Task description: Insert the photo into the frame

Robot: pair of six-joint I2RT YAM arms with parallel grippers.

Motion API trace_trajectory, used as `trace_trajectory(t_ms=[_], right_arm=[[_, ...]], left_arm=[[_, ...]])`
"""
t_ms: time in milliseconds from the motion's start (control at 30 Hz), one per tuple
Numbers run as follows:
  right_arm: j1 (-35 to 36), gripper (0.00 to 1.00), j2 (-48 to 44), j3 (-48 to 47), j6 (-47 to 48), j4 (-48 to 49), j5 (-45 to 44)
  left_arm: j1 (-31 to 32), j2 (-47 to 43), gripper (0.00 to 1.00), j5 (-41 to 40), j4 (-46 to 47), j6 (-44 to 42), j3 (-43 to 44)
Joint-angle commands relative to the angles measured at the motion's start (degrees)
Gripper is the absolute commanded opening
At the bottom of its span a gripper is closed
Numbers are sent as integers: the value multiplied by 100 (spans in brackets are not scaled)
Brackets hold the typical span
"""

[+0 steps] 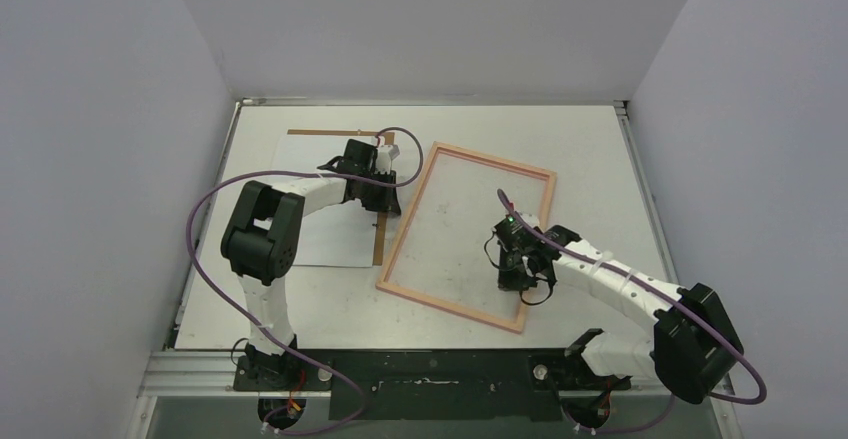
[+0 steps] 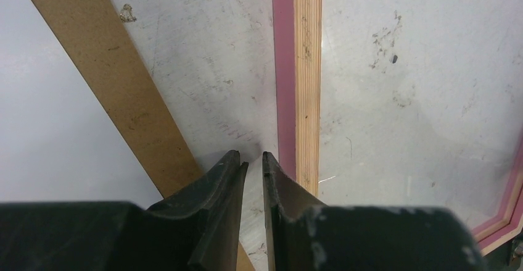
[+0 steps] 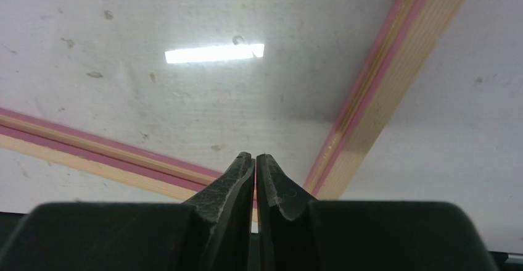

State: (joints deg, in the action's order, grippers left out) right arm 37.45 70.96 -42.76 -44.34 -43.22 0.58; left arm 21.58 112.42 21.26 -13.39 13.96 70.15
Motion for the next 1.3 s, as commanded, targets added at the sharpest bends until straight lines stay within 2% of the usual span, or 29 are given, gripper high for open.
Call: trace_trajectory(t_ms=[0,333,533,633,833,1033,1100,1167,1267], right_arm=[[39,9,-257,262,-399,-95,-171],[34,9,-37,606,-398,118,-262],[7,18,112,530,-300,190,-298],[-267,29,94,-94,-42,-19,-284],[-1432,46,147,-1196,640,-189,-170],[-2448,74,521,-1497,1165,132,-478],[-2742,78,678,-1439,1310,342,-618],[-3135,80,869,-1312,1387,650,-354],[-3351,81,1199,-1258,1396,1043,-24]], left_arm=[[-48,-288,17,68,-89,-47,212],[-82,-358,17,90,-119,-60,196],[-122,-426,19,121,-208,-81,214],[-203,-549,23,196,-293,-82,241],[-309,-765,28,308,-500,-176,235],[-738,-925,39,460,-1012,-507,415],[-992,-964,44,484,-1270,-738,518],[-1280,-988,48,433,-1580,-1006,656],[-1817,-1044,55,469,-2050,-1355,825]])
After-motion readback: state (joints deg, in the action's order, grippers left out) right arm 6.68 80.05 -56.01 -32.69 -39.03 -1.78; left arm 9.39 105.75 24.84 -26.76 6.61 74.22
